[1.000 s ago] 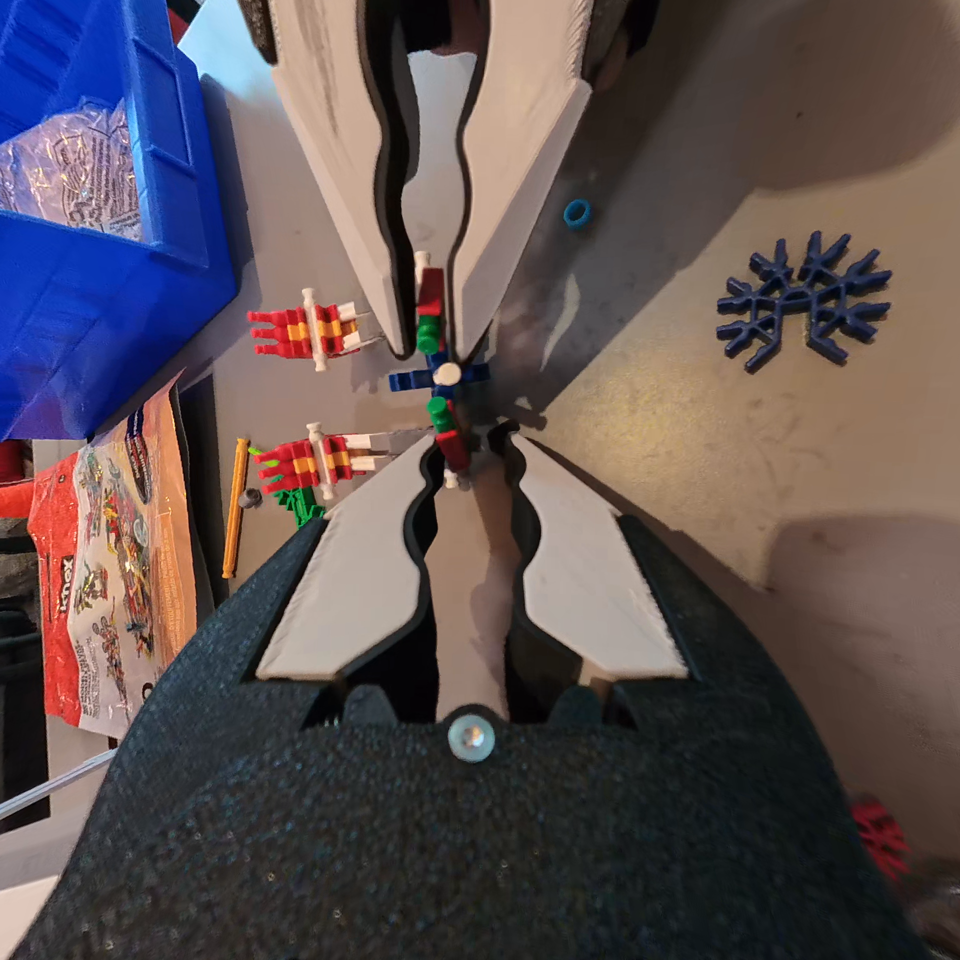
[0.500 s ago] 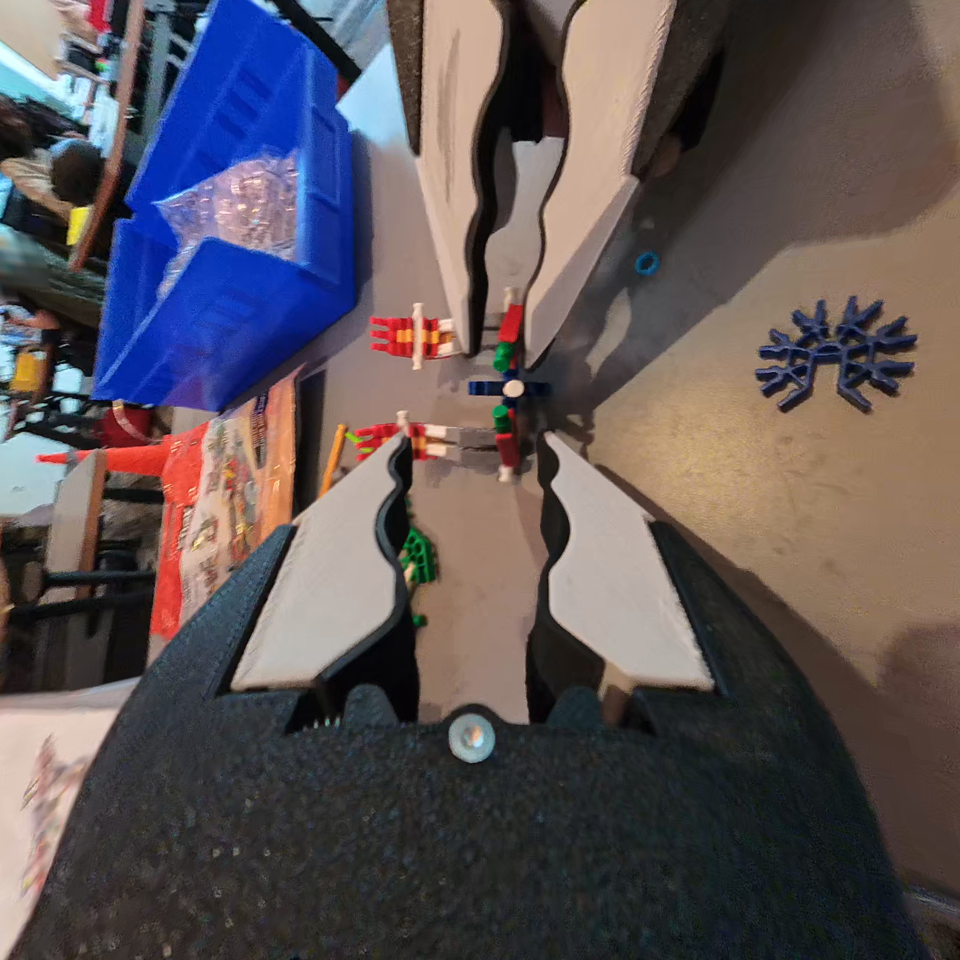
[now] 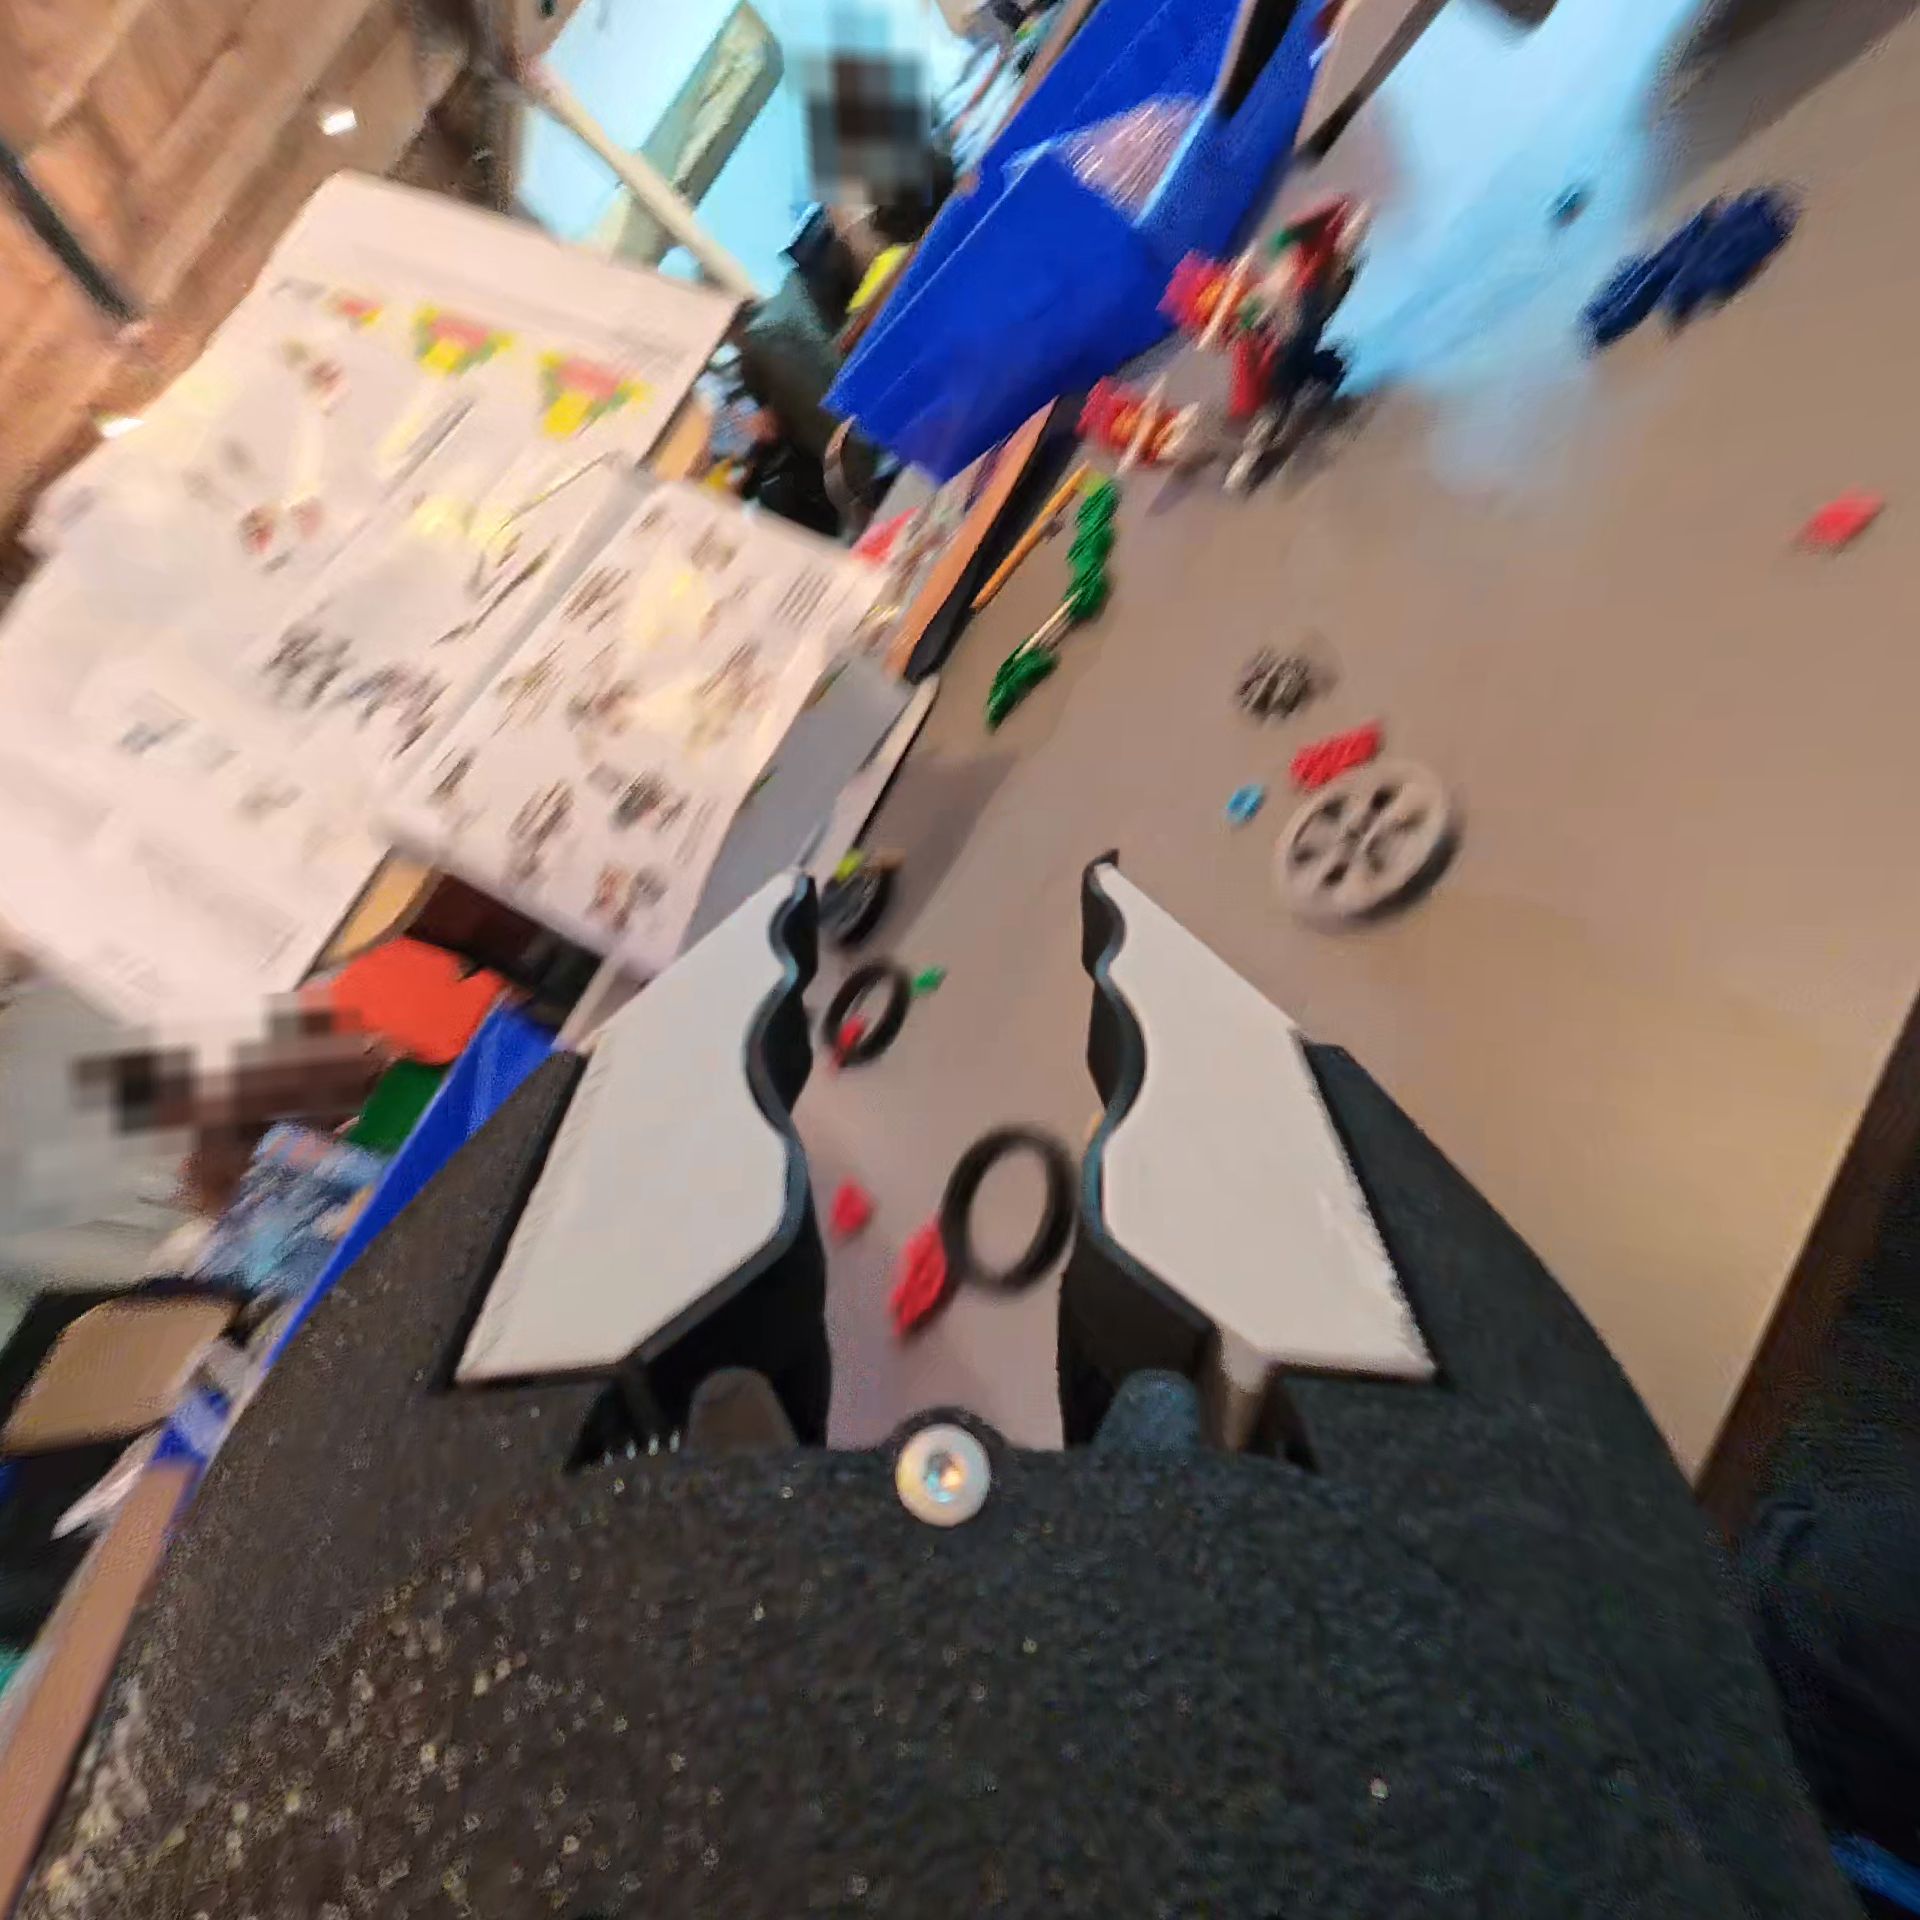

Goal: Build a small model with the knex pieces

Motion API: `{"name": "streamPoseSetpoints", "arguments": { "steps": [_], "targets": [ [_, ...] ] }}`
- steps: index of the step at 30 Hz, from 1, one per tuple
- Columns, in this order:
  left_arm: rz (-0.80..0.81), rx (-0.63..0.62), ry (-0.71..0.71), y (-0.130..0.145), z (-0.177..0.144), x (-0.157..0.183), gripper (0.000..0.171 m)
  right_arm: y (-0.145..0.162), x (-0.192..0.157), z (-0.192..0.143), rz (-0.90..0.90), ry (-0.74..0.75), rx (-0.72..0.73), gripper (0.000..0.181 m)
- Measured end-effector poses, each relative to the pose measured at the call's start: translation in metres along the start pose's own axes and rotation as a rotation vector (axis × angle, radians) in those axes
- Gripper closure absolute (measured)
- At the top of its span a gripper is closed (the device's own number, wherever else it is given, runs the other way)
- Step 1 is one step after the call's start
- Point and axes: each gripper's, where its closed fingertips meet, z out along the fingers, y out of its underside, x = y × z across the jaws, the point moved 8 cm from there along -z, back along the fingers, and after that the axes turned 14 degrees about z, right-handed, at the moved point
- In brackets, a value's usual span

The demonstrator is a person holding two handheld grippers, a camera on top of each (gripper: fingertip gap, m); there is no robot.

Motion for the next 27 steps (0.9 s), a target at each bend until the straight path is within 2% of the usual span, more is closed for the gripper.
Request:
{"name": "streamPoseSetpoints", "arguments": {
  "steps": [3, 6, 9, 12, 17, 20, 24, 27],
  "targets": [
    [0.039, -0.08, -0.135, 0.041, -0.037, -0.002, 0.124, 0.004, -0.001, -0.004, -0.021, 0.048, -0.007, 0.143],
    [0.147, -0.139, -0.183, 0.072, -0.049, 0.005, 0.125, 0.005, 0.003, -0.01, -0.01, 0.118, 0.003, 0.142],
    [0.186, -0.118, -0.268, 0.074, -0.049, 0.001, 0.127, 0.01, 0.001, -0.011, -0.056, 0.203, -0.042, 0.141],
    [0.303, -0.162, -0.295, 0.075, -0.038, 0.009, 0.125, 0.011, -0.008, -0.008, -0.139, 0.28, -0.083, 0.14],
    [0.213, -0.071, -0.359, 0.057, -0.05, 0.004, 0.124, 0.009, -0.02, -0.011, -0.269, 0.427, -0.107, 0.14],
    [0.16, -0.047, -0.438, 0.036, -0.088, -0.005, 0.123, 0.006, -0.024, -0.025, -0.227, 0.468, -0.063, 0.14],
    [0.148, -0.063, -0.458, 0.016, -0.168, 0.005, 0.122, 0.0, -0.037, -0.054, -0.203, 0.534, 0.034, 0.14],
    [0.141, -0.134, -0.439, 0.016, -0.235, 0.023, 0.122, -0.014, -0.085, -0.081, -0.193, 0.511, 0.149, 0.14]
  ]
}}
